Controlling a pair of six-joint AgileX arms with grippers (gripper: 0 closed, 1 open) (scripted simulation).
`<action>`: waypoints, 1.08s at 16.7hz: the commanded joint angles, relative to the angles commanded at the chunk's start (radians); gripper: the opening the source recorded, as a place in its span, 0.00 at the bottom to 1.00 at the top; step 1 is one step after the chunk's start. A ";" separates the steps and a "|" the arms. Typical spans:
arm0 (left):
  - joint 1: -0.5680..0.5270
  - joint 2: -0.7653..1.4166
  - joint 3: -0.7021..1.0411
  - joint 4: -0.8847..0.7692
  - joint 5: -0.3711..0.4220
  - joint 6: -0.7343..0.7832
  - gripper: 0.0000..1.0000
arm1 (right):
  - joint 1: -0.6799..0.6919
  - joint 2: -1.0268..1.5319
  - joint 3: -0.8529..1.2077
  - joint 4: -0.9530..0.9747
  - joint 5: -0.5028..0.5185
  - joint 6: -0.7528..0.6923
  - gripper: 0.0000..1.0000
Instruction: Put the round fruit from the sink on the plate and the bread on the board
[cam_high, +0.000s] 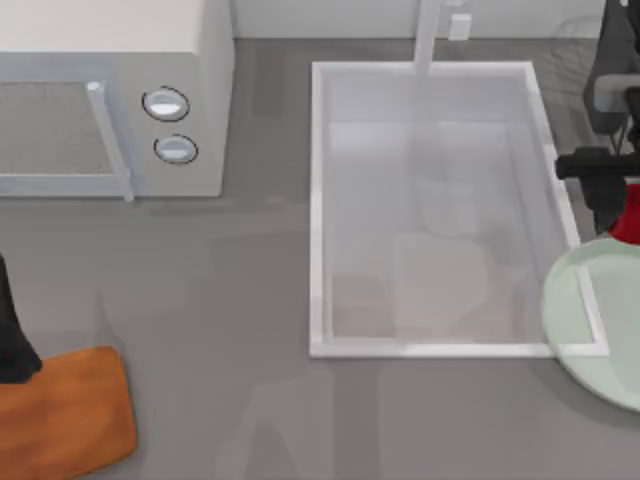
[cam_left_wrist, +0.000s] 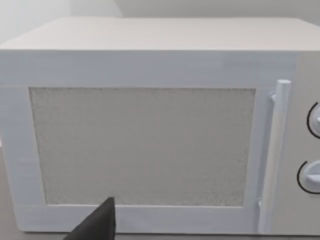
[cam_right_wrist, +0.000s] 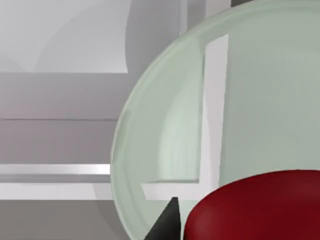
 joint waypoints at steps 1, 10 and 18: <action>0.000 0.000 0.000 0.000 0.000 0.000 1.00 | -0.018 -0.023 -0.025 -0.007 -0.002 -0.018 0.00; 0.000 0.000 0.000 0.000 0.000 0.000 1.00 | -0.086 -0.109 -0.121 -0.031 -0.008 -0.087 0.00; 0.000 0.000 0.000 0.000 0.000 0.000 1.00 | -0.086 -0.109 -0.121 -0.031 -0.008 -0.087 0.45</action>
